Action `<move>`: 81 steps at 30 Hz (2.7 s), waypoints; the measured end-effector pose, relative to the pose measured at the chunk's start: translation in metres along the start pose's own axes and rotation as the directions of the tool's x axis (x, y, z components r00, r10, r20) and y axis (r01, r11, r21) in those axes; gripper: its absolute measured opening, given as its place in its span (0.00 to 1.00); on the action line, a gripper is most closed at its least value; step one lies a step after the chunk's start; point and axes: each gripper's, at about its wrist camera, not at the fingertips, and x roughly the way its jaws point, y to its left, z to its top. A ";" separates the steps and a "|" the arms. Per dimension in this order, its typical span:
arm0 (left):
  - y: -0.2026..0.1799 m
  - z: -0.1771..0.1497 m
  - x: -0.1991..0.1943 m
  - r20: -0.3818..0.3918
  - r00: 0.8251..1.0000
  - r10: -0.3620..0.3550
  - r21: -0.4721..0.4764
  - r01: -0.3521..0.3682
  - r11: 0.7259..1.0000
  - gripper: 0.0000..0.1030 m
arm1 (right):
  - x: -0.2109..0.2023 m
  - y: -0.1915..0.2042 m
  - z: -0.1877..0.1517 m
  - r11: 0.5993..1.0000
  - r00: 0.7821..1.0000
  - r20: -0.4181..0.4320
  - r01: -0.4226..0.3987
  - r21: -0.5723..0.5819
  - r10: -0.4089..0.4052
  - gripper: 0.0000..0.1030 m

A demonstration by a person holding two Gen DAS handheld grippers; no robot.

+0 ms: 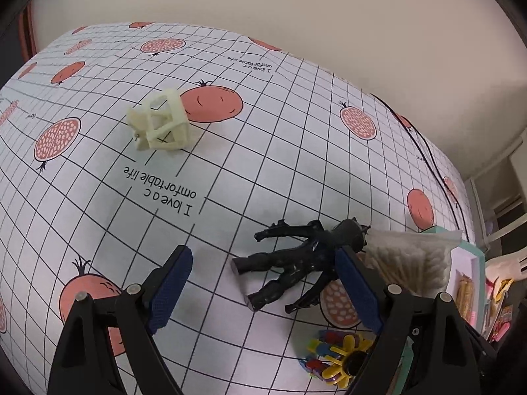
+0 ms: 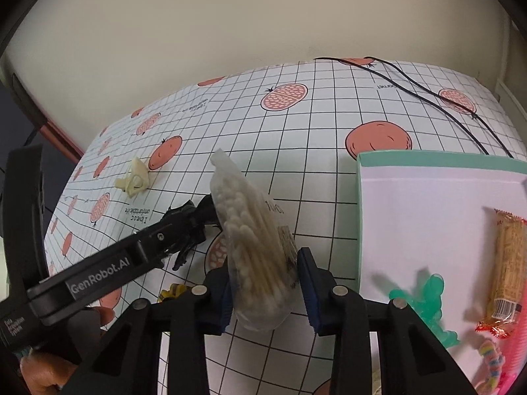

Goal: Organize objects
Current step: 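Grasp the clear bag of cotton swabs with the right gripper, then grasp the black action figure with the left gripper while the right holds the swab bag, then carry the black figure and swab bag over the tray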

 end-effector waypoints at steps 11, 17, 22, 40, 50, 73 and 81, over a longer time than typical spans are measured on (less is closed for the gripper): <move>-0.013 -0.004 -0.001 -0.008 1.000 0.003 0.050 -0.003 0.999 0.86 | -0.002 -0.007 0.000 1.000 1.000 -0.003 -0.016 0.016 0.016 0.36; -0.011 -0.004 0.005 -0.027 1.000 0.010 0.036 -0.009 0.999 0.86 | -0.002 -0.007 -0.001 1.000 1.000 -0.004 -0.018 0.019 0.018 0.36; -0.008 -0.002 0.005 -0.029 1.000 0.010 0.027 -0.010 1.000 0.86 | -0.002 -0.008 -0.001 1.000 1.000 -0.005 -0.019 0.020 0.019 0.36; -0.018 -0.004 0.005 -0.020 1.000 0.008 0.062 -0.007 0.998 0.74 | -0.003 -0.007 -0.001 1.000 1.000 -0.006 -0.019 0.019 0.019 0.36; -0.015 -0.002 0.000 -0.027 1.000 -0.011 0.024 0.012 1.000 0.44 | -0.004 -0.008 -0.002 1.000 1.000 -0.008 -0.018 0.026 0.018 0.36; -0.012 0.001 -0.010 0.036 0.999 -0.033 0.020 0.032 0.999 0.37 | -0.010 -0.009 0.001 0.999 0.999 0.006 -0.035 0.040 0.035 0.29; -0.013 0.004 -0.017 0.069 0.996 -0.049 0.015 0.048 0.999 0.37 | -0.018 -0.010 0.003 0.998 0.998 0.041 -0.042 0.048 0.040 0.28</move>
